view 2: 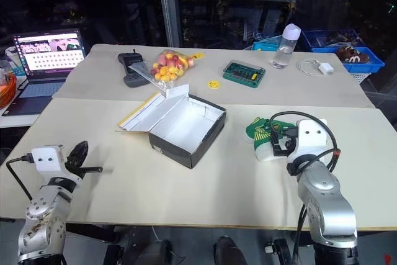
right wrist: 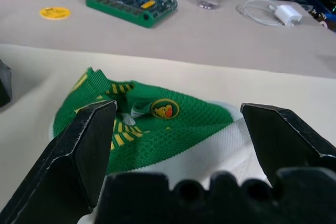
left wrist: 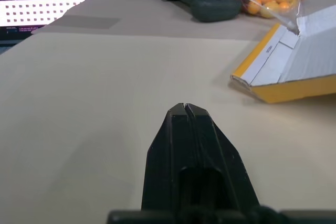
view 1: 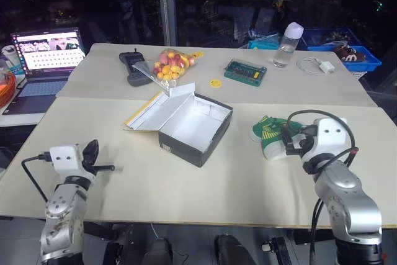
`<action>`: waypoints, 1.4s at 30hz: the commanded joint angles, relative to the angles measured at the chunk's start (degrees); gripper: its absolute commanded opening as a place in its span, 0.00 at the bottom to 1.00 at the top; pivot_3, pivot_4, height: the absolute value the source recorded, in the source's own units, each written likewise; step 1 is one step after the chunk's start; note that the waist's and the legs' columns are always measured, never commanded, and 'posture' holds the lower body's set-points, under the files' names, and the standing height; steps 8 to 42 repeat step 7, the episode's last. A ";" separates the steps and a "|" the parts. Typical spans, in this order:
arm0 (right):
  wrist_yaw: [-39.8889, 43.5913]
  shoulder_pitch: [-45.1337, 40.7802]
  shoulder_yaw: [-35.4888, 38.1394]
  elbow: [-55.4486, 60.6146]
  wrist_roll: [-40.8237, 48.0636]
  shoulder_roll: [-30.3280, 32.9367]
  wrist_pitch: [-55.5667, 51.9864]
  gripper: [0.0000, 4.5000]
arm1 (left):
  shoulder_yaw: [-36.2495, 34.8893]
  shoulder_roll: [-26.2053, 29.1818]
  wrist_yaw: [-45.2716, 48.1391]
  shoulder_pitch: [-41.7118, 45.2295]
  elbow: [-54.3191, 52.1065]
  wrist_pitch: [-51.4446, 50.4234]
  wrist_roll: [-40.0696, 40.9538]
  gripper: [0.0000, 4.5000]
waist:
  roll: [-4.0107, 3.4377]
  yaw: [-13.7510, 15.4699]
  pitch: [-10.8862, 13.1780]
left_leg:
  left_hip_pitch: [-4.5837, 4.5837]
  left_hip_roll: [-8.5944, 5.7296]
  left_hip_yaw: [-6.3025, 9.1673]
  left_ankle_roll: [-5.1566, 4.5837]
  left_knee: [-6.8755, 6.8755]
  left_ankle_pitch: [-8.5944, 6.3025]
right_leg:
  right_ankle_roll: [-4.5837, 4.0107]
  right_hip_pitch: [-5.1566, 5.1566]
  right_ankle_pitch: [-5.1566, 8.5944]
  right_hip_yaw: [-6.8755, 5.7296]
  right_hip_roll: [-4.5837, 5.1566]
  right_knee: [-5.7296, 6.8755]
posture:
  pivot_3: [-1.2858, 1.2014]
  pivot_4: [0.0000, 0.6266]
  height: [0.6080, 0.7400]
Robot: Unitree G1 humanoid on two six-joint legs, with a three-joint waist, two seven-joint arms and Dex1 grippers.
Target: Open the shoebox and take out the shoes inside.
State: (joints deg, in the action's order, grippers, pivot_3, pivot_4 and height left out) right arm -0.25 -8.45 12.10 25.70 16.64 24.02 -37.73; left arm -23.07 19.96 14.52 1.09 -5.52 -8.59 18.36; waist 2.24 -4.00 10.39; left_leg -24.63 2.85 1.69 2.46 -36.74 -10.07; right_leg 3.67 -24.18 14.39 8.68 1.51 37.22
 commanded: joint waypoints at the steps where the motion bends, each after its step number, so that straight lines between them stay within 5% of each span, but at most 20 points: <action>1: 0.53 -1.33 1.49 1.05 -1.29 -0.08 1.88 1.00 | -0.23 0.13 0.00 1.34 -0.18 1.20 0.29 0.00 | 0.00 0.00 0.00 | 0.00 0.00 0.00 0.00 0.00 0.00 | 0.00 0.00 0.00 0.00 0.00 0.00 | 0.52 0.24 0.72; 42: 1.43 -0.99 1.79 0.80 -1.52 -0.39 1.57 1.00 | 0.41 0.04 -0.02 2.24 -0.42 1.04 -0.05 0.00 | 0.00 -0.01 0.00 | 0.00 0.00 0.00 0.00 0.00 0.00 | 0.01 0.00 -0.01 0.00 0.00 0.00 | 0.52 0.24 0.72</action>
